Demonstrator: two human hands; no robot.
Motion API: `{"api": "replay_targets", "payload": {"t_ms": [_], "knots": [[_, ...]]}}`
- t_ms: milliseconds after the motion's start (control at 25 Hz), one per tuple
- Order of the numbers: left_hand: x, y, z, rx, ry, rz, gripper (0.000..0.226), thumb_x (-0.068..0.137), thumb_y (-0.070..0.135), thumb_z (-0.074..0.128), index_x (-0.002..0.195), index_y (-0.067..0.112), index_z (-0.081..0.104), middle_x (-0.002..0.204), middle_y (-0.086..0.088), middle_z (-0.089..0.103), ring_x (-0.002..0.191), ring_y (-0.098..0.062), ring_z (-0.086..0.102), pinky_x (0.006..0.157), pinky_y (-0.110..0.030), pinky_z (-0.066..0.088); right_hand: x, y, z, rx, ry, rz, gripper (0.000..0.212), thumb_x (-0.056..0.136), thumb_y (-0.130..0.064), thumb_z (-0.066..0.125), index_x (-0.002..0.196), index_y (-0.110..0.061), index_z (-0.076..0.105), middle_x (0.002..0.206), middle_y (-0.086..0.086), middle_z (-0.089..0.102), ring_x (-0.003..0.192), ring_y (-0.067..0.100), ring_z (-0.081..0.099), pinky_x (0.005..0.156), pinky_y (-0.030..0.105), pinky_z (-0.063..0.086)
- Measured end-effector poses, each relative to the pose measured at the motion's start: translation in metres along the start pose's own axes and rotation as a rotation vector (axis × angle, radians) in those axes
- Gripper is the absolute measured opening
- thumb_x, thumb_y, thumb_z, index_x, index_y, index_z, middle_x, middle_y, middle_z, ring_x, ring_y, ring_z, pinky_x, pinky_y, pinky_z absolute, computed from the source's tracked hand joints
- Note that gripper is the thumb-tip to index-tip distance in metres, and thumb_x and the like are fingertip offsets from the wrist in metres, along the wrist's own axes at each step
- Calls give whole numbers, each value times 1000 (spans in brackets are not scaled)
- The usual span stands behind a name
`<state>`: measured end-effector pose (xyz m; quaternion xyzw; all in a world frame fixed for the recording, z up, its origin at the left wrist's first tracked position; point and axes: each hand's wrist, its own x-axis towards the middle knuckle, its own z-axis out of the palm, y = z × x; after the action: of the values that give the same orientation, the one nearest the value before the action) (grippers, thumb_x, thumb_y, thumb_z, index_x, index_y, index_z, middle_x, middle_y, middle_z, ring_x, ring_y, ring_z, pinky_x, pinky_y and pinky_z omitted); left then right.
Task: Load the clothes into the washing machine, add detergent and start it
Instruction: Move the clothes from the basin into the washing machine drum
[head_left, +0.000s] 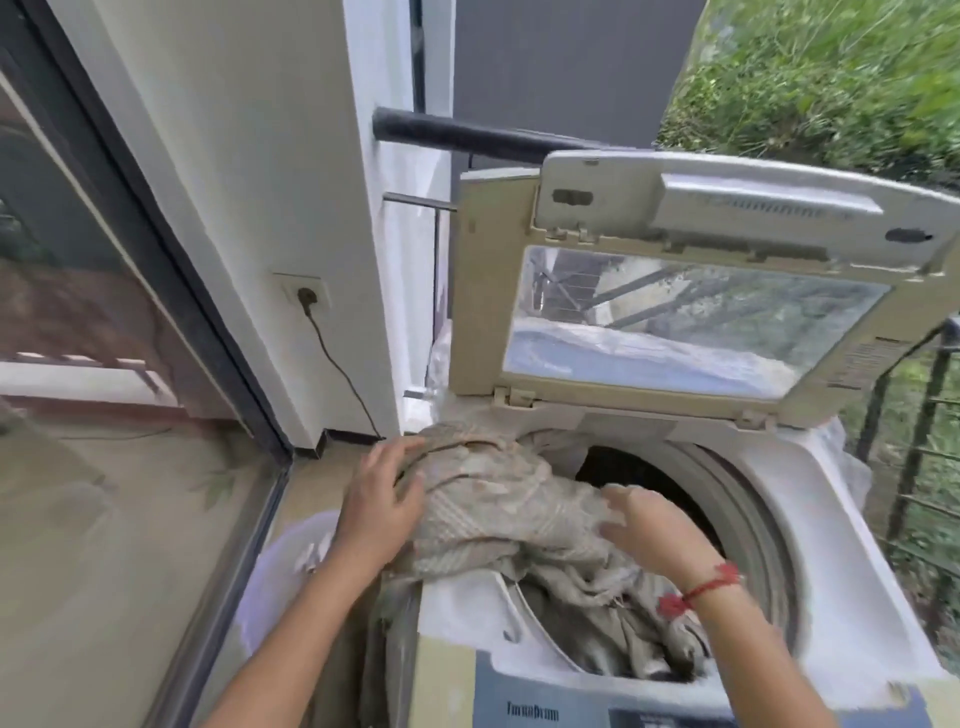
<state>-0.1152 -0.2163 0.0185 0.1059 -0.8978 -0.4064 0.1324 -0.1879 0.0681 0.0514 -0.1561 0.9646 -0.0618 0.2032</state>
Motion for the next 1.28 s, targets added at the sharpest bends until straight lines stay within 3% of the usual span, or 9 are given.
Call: {"api": "replay_targets", "payload": {"t_ms": [120, 280, 400, 520, 640, 720, 800, 1040, 1280], "knots": [[-21, -98, -19, 144, -111, -377, 49, 85, 8, 53, 132, 19, 44, 133, -7, 46, 120, -27, 45, 95, -37, 41, 23, -112, 2, 157, 159, -299, 60, 87, -46, 57, 140, -24, 39, 141, 4, 41, 129, 21, 39, 106, 33, 30], [-41, -155, -5, 232, -475, -361, 76, 80, 31, 67, 143, 19, 28, 143, -8, 33, 133, -25, 31, 100, -34, 33, 68, -211, 46, -540, -99, -435, 93, 79, -62, 54, 150, -18, 13, 157, 13, 12, 145, 33, 11, 114, 61, -4], [-42, -174, 16, 224, -599, -412, 116, 60, 42, 80, 149, 16, 12, 152, -11, 22, 141, -28, 21, 110, -36, 27, 79, -234, 49, -803, -112, -326, 46, 92, -31, 44, 133, -10, 44, 128, 10, 55, 126, 30, 46, 115, 59, 4], [-49, -181, 36, 172, -659, -536, 134, 54, 41, 84, 150, 17, -6, 157, -12, 3, 145, -28, 7, 116, -42, 20, 75, -227, 45, -698, -1, -441, 24, 91, -12, 43, 102, -18, 64, 99, 1, 67, 100, 22, 61, 109, 47, 28], [-53, -167, 45, 164, -430, -577, 124, 51, 49, 78, 149, 25, 6, 154, -6, 21, 142, -25, 21, 114, -41, 24, 58, -201, 25, -285, 121, -474, 29, 80, -12, 50, 98, -25, 69, 90, -1, 70, 91, 22, 64, 99, 37, 40], [-53, -148, 41, 18, -215, -485, 85, 62, 43, 73, 137, 34, 35, 134, 3, 50, 128, -22, 43, 102, -33, 39, 40, -175, -3, 42, 197, -433, 34, 75, -10, 53, 101, -23, 71, 95, -3, 72, 89, 18, 64, 87, 30, 46], [-50, -115, 30, -132, -31, -367, 48, 75, 14, 64, 114, 40, 54, 107, 12, 64, 107, -19, 60, 82, -20, 47, 20, -140, -36, 273, 288, -391, 35, 74, -4, 56, 101, -19, 72, 96, -5, 71, 88, 9, 60, 78, 24, 44], [-6, 32, -12, -145, 402, 7, 46, 81, -1, 50, 115, 27, 63, 104, 1, 68, 94, -19, 63, 81, -38, 53, -52, -35, -112, 847, 544, -384, 47, 71, 8, 58, 89, -32, 72, 83, -13, 73, 82, 1, 65, 77, 20, 50], [13, 152, 6, -65, 335, 358, 50, 72, -3, 52, 113, 24, 64, 108, 5, 67, 93, -16, 63, 81, -29, 49, -98, 64, -120, 951, 933, -242, 38, 75, 9, 60, 98, -18, 71, 90, 1, 72, 86, 12, 65, 77, 24, 52]]}}
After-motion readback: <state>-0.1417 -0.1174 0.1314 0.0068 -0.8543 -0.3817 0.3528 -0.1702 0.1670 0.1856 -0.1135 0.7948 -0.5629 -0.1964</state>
